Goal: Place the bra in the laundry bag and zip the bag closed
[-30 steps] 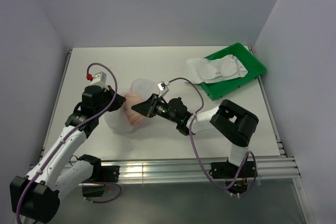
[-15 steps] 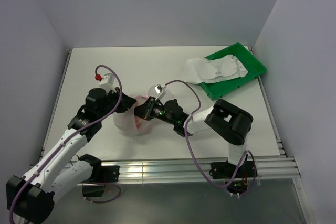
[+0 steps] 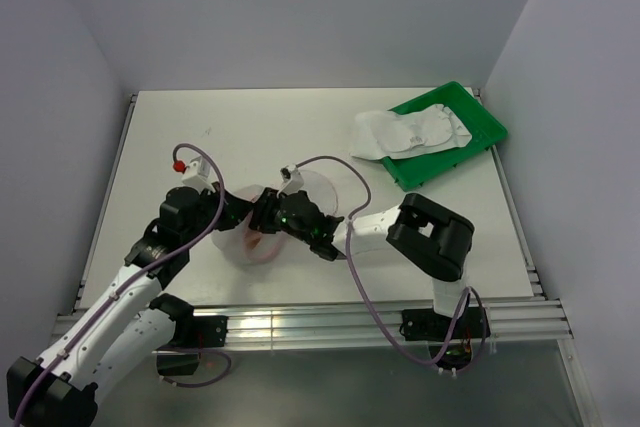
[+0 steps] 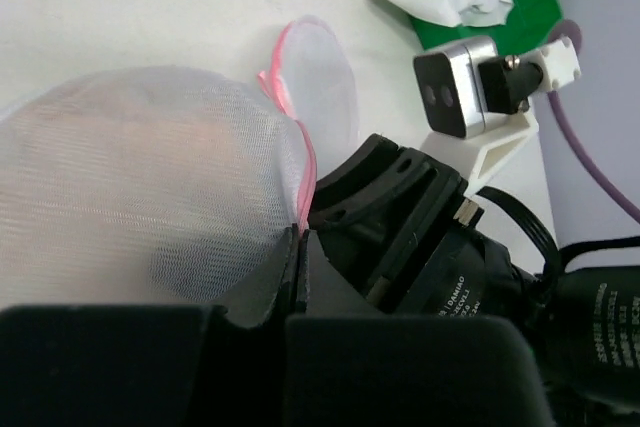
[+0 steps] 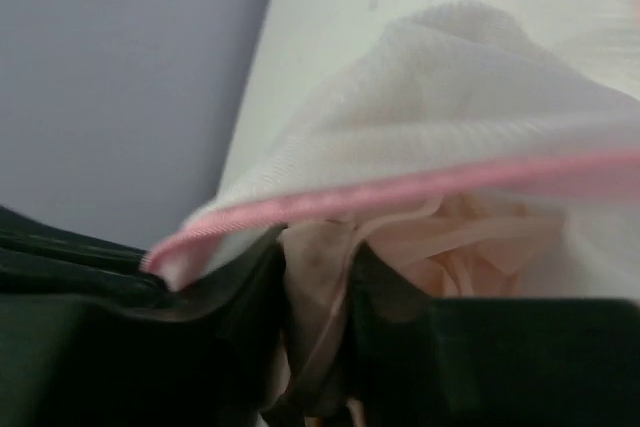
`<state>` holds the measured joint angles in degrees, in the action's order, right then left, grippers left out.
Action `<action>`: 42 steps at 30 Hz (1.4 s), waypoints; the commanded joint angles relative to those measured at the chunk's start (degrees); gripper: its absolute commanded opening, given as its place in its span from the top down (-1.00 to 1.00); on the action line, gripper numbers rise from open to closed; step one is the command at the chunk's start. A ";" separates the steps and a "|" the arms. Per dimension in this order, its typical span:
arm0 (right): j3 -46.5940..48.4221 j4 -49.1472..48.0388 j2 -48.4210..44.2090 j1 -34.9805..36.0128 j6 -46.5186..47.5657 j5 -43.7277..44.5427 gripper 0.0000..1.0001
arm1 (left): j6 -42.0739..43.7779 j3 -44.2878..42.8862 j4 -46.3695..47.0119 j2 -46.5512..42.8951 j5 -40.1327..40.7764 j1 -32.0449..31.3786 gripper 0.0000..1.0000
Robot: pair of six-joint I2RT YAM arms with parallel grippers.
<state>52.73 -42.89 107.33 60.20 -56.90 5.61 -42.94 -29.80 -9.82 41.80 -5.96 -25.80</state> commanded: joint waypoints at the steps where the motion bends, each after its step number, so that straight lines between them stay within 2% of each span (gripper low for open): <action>1: 2.03 6.40 0.44 0.53 2.40 3.00 0.16 | 0.22 -2.27 -2.02 0.38 5.42 -0.21 1.00; 2: 1.94 7.46 -0.36 0.53 3.20 3.53 -0.12 | 1.01 -2.80 -2.82 0.82 5.69 -0.21 1.00; 4: 1.68 10.53 -3.33 0.27 5.56 4.50 -0.37 | 2.06 -4.12 -3.53 1.97 10.16 -0.21 1.00; 5: 1.33 11.33 -4.48 0.09 6.19 4.68 -0.57 | 2.33 -4.47 -3.36 2.32 11.31 -0.30 1.00; 6: 1.06 12.12 -5.45 -0.17 6.71 4.68 -0.64 | 2.51 -4.65 -3.18 2.75 12.27 -0.21 0.99; 8: 0.10 14.06 -8.18 -0.52 8.38 4.41 -0.73 | 3.47 -5.09 -2.92 3.28 14.39 0.14 1.00; 14: -1.67 17.22 -13.19 -0.79 11.81 3.18 -0.74 | 6.02 -8.34 -3.01 7.15 16.06 1.28 1.00; 19: -3.59 20.48 -14.43 -2.28 14.10 4.94 -0.74 | 6.38 -8.52 -1.78 7.68 14.31 1.37 1.00; 22: -3.87 20.57 -13.56 -4.03 14.80 3.28 -0.37 | 6.11 -7.82 -1.69 7.24 12.90 1.37 1.00; 24: -0.89 22.93 -11.37 -4.22 16.20 0.47 -0.20 | 6.11 -7.38 -1.34 6.63 12.02 1.46 1.00; 25: -0.35 22.77 -10.83 -4.22 16.47 -0.67 0.26 | 6.11 -7.29 -1.34 6.54 11.93 1.37 1.00; 27: 0.87 20.84 -8.82 -4.04 15.95 -3.22 0.55 | 6.11 -7.64 -1.34 6.45 11.76 1.37 1.00; 28: 1.58 20.75 -7.93 -3.87 15.60 -5.23 0.81 | 6.20 -7.90 -1.60 6.54 11.76 1.46 1.00; 30: 3.77 20.40 -5.22 -3.08 14.64 -7.26 1.00 | 6.46 -9.22 -2.04 6.89 11.93 1.37 1.00; 34: 6.86 18.12 -1.60 0.61 9.98 -5.79 1.00 | 6.99 -11.50 -2.39 8.12 12.81 1.54 0.99; 39: 9.75 13.46 1.12 4.04 2.69 2.12 1.00 | 7.34 -12.74 -0.20 11.54 12.46 3.65 0.99; 42: 9.94 12.58 0.60 4.66 2.32 5.46 0.93 | 7.17 -11.60 -0.54 11.99 12.19 4.36 1.00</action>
<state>59.70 -24.95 108.27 64.60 -51.51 5.48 -36.62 -40.25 -12.73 53.49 6.87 -22.24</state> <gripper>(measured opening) 0.026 0.014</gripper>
